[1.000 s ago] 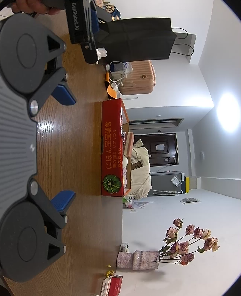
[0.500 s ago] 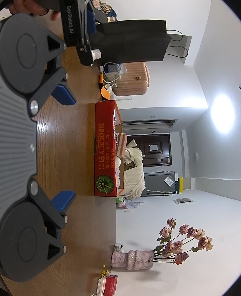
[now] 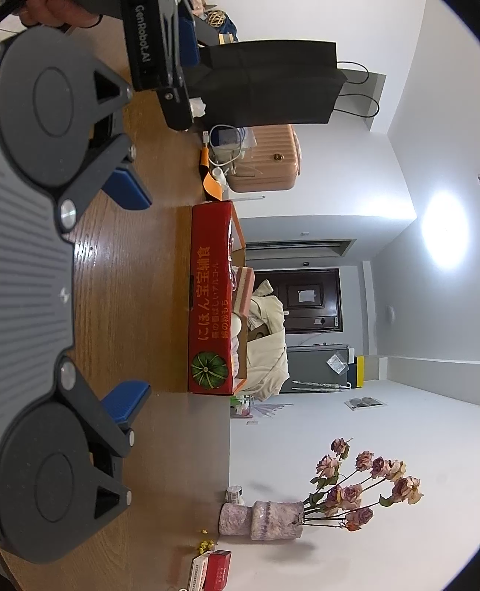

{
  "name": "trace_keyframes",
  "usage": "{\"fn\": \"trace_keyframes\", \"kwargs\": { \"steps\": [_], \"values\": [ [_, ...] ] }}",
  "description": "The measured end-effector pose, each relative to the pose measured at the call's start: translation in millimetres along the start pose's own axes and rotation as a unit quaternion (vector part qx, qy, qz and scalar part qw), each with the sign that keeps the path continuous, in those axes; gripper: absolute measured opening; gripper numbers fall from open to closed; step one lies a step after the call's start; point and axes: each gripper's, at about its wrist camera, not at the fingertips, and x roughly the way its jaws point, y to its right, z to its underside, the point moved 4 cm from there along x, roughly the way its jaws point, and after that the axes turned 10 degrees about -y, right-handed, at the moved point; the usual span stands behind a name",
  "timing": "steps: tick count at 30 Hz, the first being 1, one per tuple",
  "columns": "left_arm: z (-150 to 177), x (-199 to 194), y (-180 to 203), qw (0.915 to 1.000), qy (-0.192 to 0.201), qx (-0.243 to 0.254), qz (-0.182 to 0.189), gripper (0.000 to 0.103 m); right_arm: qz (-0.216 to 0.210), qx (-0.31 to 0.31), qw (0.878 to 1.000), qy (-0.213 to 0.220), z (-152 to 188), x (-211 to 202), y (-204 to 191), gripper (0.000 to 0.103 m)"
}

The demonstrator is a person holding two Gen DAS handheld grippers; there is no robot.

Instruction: Organize soft objects

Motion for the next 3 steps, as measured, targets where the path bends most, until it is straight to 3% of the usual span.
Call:
{"fn": "trace_keyframes", "kwargs": {
  "steps": [3],
  "values": [
    [0.2, 0.8, -1.2, 1.0000, 0.001, -0.002, -0.004, 0.103, 0.001, -0.002, 1.000, 0.001, -0.9, 0.5, -0.9, 0.099]
  ]
}}
